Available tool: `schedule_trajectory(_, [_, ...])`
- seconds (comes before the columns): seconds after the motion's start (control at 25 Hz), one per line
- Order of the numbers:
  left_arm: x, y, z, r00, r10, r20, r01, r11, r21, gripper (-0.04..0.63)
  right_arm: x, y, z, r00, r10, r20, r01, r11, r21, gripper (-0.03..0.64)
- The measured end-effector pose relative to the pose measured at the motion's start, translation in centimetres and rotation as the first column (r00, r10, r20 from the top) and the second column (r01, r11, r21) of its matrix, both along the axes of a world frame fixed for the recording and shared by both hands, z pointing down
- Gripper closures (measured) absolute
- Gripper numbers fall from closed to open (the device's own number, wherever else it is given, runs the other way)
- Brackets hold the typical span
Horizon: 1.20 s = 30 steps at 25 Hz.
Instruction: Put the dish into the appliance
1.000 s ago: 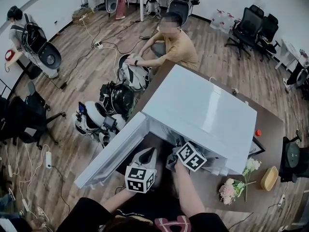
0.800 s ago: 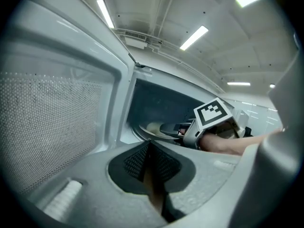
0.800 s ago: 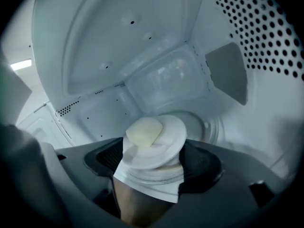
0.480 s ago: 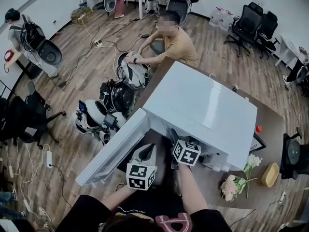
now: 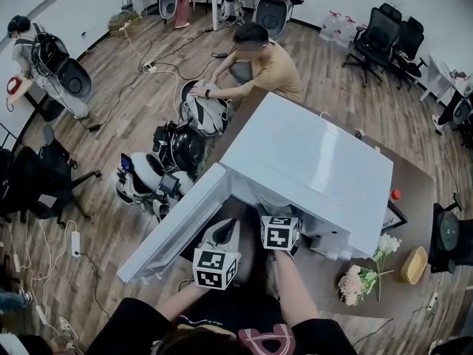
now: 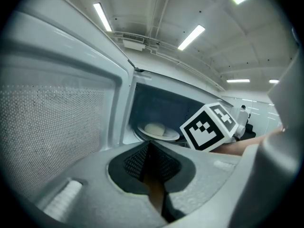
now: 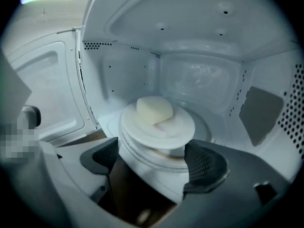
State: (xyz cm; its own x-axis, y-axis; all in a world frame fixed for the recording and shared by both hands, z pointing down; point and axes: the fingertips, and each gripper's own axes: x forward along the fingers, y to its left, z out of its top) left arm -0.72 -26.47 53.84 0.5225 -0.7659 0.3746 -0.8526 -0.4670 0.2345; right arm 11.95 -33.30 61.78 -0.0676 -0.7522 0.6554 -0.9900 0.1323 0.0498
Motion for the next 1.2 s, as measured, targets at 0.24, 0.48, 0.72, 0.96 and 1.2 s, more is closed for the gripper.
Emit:
schedule_trajectory(0.24, [0.0, 0.3, 0.1, 1.000, 0.002, -0.007, -0.002, 1.000, -0.002, 0.586, 0.5, 0.8, -0.2, 1.000, 0.027, 0.002, -0.027, 0.997, -0.070, 0.186])
schedule_trajectory(0.48, [0.5, 0.8, -0.1, 1.000, 0.015, -0.025, -0.015, 1.000, 0.003, 0.586, 0.8, 1.8, -0.7, 0.998, 0.044, 0.050, -0.042, 0.997, -0.058, 0.186])
schedule_trajectory(0.72, [0.7, 0.9, -0.8, 0.998, 0.007, -0.063, -0.005, 1.000, 0.028, 0.585, 1.0, 3.7, -3.8, 0.988, 0.045, 0.150, -0.051, 0.998, 0.040, 0.186])
schedule_trajectory(0.96, [1.0, 1.6, -1.1, 0.997, 0.014, -0.077, -0.011, 0.999, 0.048, 0.586, 1.3, 6.6, -7.6, 0.979, 0.013, 0.203, -0.050, 0.983, 0.177, 0.186])
schedule_trajectory(1.2, [1.1, 2.8, -1.3, 0.996, 0.037, -0.078, -0.031, 0.997, 0.074, 0.584, 0.8, 9.9, -9.3, 0.970, -0.049, 0.238, -0.012, 0.969, 0.248, 0.189])
